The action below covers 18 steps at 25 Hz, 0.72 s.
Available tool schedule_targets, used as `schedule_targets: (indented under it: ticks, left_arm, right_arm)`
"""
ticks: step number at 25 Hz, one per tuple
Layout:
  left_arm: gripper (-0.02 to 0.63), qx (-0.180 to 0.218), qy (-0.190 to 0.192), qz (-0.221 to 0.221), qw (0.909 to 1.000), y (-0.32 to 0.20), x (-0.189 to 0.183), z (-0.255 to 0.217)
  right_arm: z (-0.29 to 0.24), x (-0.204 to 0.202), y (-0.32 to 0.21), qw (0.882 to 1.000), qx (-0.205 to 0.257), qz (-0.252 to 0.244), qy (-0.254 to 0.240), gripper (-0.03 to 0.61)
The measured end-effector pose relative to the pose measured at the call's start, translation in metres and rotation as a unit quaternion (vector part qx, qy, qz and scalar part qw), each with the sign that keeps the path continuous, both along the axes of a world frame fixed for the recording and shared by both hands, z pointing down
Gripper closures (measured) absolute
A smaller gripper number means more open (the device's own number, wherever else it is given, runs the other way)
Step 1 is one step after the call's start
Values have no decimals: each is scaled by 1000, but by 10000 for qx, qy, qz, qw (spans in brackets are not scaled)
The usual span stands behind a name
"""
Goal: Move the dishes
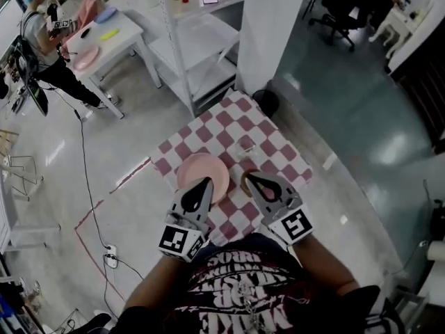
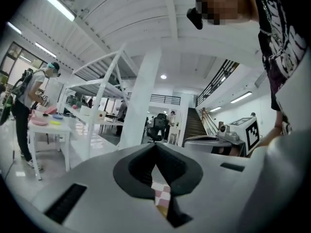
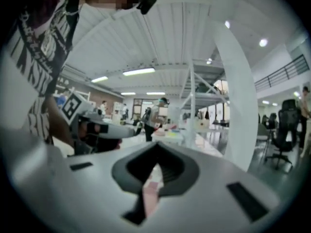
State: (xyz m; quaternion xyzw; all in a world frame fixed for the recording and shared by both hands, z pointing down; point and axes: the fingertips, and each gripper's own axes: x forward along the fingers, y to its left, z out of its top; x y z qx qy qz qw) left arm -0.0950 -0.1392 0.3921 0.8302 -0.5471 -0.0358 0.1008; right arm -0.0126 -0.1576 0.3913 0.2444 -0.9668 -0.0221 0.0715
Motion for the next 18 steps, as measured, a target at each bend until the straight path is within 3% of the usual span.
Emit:
schedule_targets:
  ticks: [4, 7, 11, 18]
  left_arm:
    - [584, 143, 26, 679, 9976, 1, 12, -12]
    - [584, 162, -55, 1075, 9941, 2, 20, -17]
    - [584, 160, -142, 1367, 9904, 7, 26, -25]
    - [586, 267, 84, 1700, 9850, 15, 29, -32]
  right_arm:
    - [-31, -13, 13, 9995, -14, 86, -294, 545]
    - [-34, -27, 24, 9999, -47, -19, -125, 543]
    - [-29, -47, 43, 9994, 94, -218, 268, 543]
    - [-35, -52, 53, 9998, -87, -148, 86, 545]
